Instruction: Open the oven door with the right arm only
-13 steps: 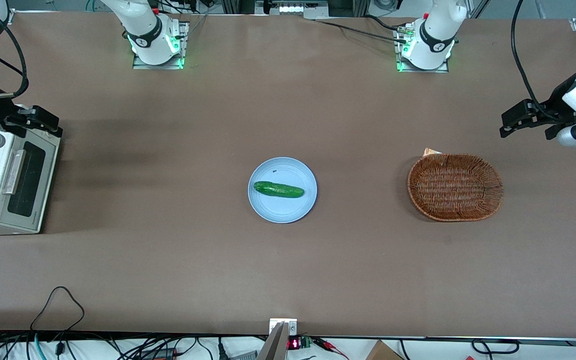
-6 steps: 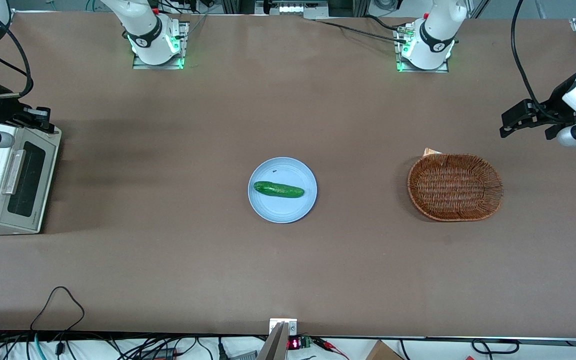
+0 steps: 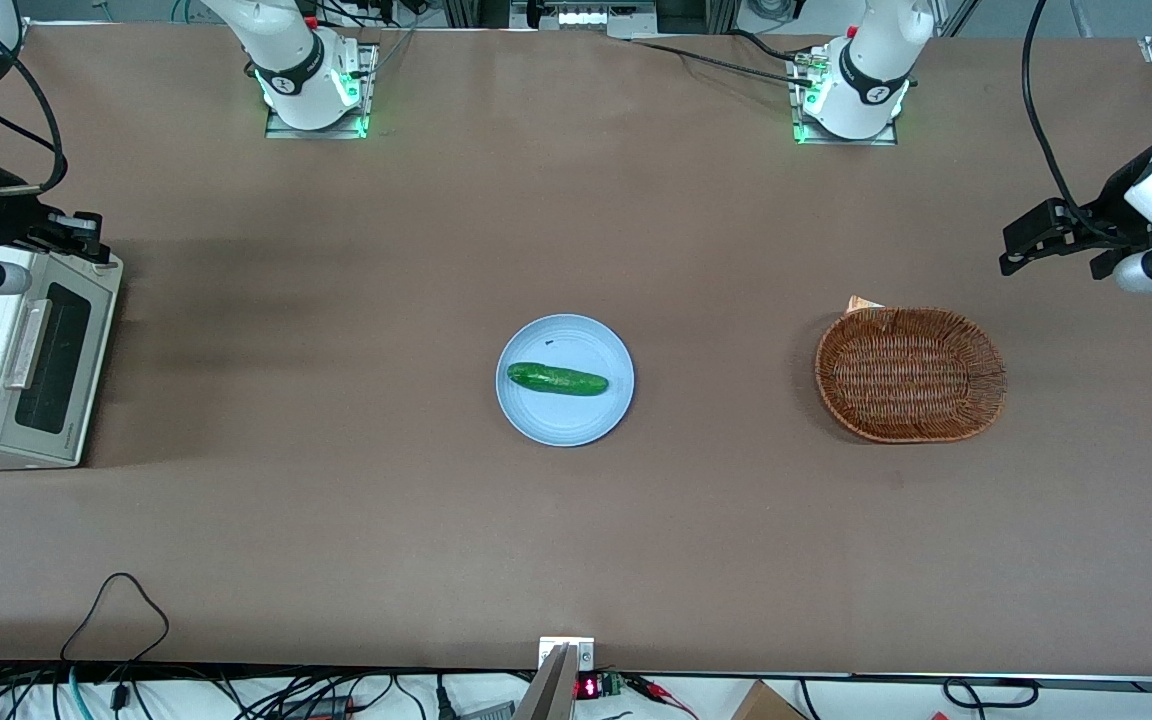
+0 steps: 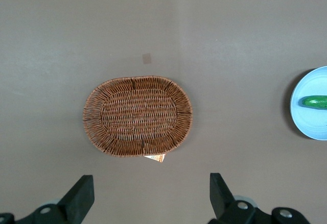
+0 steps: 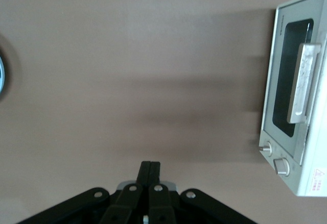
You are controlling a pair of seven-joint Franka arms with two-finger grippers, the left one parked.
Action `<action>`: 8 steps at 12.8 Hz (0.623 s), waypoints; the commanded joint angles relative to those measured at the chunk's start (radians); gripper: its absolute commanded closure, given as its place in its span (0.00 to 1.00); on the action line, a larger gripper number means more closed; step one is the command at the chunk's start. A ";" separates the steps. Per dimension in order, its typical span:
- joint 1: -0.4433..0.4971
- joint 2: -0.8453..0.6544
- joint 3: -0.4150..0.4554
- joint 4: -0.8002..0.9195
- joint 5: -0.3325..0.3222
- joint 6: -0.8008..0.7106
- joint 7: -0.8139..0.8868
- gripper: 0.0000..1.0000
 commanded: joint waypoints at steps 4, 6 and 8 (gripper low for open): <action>-0.006 0.096 0.009 0.025 -0.274 -0.048 0.013 1.00; -0.006 0.156 0.009 0.023 -0.401 -0.057 0.037 1.00; 0.018 0.231 0.011 0.023 -0.581 -0.002 0.182 1.00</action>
